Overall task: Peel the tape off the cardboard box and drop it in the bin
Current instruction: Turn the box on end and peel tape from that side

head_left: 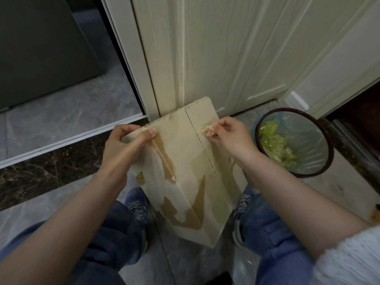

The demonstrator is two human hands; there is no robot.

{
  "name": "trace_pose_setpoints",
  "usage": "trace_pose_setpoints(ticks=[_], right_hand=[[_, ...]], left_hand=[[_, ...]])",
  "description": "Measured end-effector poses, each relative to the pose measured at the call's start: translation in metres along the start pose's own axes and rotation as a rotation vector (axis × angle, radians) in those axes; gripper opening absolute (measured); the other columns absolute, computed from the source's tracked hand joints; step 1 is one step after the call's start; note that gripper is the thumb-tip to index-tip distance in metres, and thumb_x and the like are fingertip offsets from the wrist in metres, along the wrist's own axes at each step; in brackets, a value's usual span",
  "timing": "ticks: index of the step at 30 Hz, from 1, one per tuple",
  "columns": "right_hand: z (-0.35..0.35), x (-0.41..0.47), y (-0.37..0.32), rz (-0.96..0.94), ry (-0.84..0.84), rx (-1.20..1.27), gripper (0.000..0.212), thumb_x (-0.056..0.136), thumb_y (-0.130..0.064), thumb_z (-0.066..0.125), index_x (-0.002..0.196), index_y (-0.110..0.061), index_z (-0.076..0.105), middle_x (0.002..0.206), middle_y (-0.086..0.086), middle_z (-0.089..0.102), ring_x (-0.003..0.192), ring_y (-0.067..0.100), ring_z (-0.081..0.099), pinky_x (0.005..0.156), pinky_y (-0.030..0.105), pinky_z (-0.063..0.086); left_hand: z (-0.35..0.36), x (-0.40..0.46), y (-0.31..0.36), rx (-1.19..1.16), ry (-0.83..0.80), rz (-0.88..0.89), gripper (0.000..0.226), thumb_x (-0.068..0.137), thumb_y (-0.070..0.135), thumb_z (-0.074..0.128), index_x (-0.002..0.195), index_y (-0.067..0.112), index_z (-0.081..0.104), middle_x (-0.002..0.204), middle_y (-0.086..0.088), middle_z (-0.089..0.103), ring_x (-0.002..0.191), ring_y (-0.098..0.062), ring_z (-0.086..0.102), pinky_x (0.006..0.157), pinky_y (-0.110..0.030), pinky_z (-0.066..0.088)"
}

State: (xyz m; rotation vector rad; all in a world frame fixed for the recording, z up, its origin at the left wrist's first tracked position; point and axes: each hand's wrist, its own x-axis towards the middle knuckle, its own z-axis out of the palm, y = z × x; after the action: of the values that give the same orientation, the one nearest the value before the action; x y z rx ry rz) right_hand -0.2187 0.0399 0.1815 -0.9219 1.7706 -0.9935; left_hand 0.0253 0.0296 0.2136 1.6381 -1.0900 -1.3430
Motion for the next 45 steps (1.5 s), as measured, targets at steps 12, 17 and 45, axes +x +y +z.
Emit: trace_pose_setpoints(ticks=[12,17,45], right_hand=[[0.004,-0.013,-0.004,-0.319,0.189,-0.237,0.011,0.100,-0.025,0.055,0.109,-0.026,0.062,0.108,-0.010,0.072,0.108,0.011,0.065,0.095,0.042,0.053],[-0.006,-0.010,-0.008,-0.325,0.169,-0.210,0.059,0.095,-0.019,0.066,0.144,-0.028,0.036,0.102,-0.015,0.075,0.099,0.003,0.067,0.100,0.034,0.050],[0.000,-0.016,-0.007,-0.798,0.158,-0.422,0.037,0.098,-0.019,0.056,0.135,-0.021,0.062,0.098,-0.012,0.073,0.100,0.012,0.055,0.093,0.039,0.046]], left_hand=[[-0.004,0.002,0.006,-0.057,-0.047,0.009,0.054,0.046,0.067,0.075,0.091,0.038,0.066,0.109,0.011,0.061,0.119,-0.026,0.056,0.103,-0.061,0.048],[-0.007,0.000,0.007,-0.050,-0.073,0.010,0.052,0.048,0.067,0.075,0.090,0.039,0.066,0.115,0.007,0.060,0.119,-0.027,0.055,0.102,-0.063,0.048],[-0.010,0.004,-0.003,-0.199,-0.048,-0.118,0.007,0.091,0.043,0.066,0.091,0.036,0.063,0.109,0.011,0.055,0.124,-0.031,0.050,0.097,-0.051,0.047]])
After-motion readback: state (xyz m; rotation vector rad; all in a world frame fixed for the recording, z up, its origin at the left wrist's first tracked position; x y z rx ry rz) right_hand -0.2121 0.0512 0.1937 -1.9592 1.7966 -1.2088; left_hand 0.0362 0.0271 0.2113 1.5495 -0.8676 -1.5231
